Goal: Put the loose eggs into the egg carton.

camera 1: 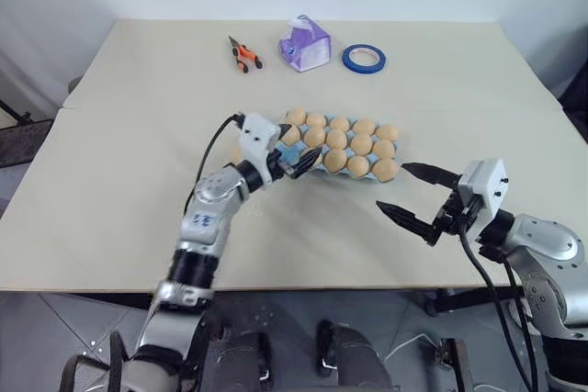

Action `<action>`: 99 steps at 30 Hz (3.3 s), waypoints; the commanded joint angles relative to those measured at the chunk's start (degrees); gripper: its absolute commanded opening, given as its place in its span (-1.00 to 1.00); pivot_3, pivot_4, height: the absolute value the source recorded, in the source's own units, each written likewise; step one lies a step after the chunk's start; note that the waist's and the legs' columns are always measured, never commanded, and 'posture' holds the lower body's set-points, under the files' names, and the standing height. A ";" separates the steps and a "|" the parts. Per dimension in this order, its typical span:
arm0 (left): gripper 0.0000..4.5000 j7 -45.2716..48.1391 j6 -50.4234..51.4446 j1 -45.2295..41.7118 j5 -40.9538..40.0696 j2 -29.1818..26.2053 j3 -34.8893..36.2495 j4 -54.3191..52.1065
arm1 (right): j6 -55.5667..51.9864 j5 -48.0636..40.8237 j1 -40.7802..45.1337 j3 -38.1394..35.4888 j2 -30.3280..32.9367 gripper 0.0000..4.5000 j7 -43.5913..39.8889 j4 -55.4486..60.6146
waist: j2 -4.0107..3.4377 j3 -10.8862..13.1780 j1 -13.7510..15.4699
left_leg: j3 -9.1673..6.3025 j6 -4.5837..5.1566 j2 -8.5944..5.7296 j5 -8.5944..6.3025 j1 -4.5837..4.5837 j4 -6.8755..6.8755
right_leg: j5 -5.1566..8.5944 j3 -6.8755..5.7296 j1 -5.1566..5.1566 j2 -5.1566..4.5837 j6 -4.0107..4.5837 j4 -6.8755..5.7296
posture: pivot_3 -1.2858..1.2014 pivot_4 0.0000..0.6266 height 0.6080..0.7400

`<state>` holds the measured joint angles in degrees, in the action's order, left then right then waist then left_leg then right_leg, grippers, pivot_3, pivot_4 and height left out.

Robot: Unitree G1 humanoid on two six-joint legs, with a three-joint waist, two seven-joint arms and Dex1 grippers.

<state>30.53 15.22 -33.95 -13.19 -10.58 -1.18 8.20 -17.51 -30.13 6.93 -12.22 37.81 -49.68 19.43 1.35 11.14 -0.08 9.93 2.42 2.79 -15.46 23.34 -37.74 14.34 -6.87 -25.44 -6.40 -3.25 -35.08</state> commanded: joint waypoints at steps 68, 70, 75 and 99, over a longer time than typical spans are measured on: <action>0.06 24.93 -21.78 -32.14 7.36 -8.47 5.00 56.84 | 5.03 0.38 -3.14 -1.99 0.87 1.00 -0.65 -2.24 | 0.06 0.03 0.10 | 0.12 0.15 -0.08 -0.14 0.10 -0.24 | -0.05 -0.06 -0.03 -0.03 -0.13 0.01 | 0.03 -0.52 1.00; 0.06 25.09 -21.97 -32.35 7.60 -7.99 4.93 57.17 | 5.02 0.35 -3.33 -2.09 0.90 1.00 -0.56 -2.03 | 0.06 0.04 -0.09 | 0.13 0.19 -0.10 -0.15 0.09 -0.26 | -0.07 -0.03 -0.01 -0.03 -0.17 0.01 | 0.03 -0.52 1.00; 0.21 23.71 -21.27 -33.12 9.17 -6.60 3.82 58.34 | 4.99 0.25 -4.83 -2.99 0.95 1.00 0.03 -0.89 | 0.08 0.04 -0.09 | 0.14 0.16 -0.04 -0.14 0.08 -0.28 | -0.07 -0.02 -0.03 0.03 -0.17 -0.05 | 0.03 -0.52 1.00; 0.98 39.83 -8.30 -22.96 1.19 -15.35 6.92 40.14 | 6.39 1.19 1.37 -1.32 3.30 1.00 -5.09 -7.94 | 0.08 0.05 -0.97 | 0.20 0.17 -0.06 -0.12 -0.02 -0.35 | -0.06 0.09 -0.01 0.11 -0.15 -0.24 | 0.03 -0.52 1.00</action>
<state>68.87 5.77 -58.12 -11.06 -24.94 5.77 51.93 -12.41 -29.08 7.49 -13.63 40.26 -53.42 12.30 1.43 11.19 -1.05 10.11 2.55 2.74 -15.56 23.32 -38.09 14.29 -6.79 -25.46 -6.35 -3.37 -35.35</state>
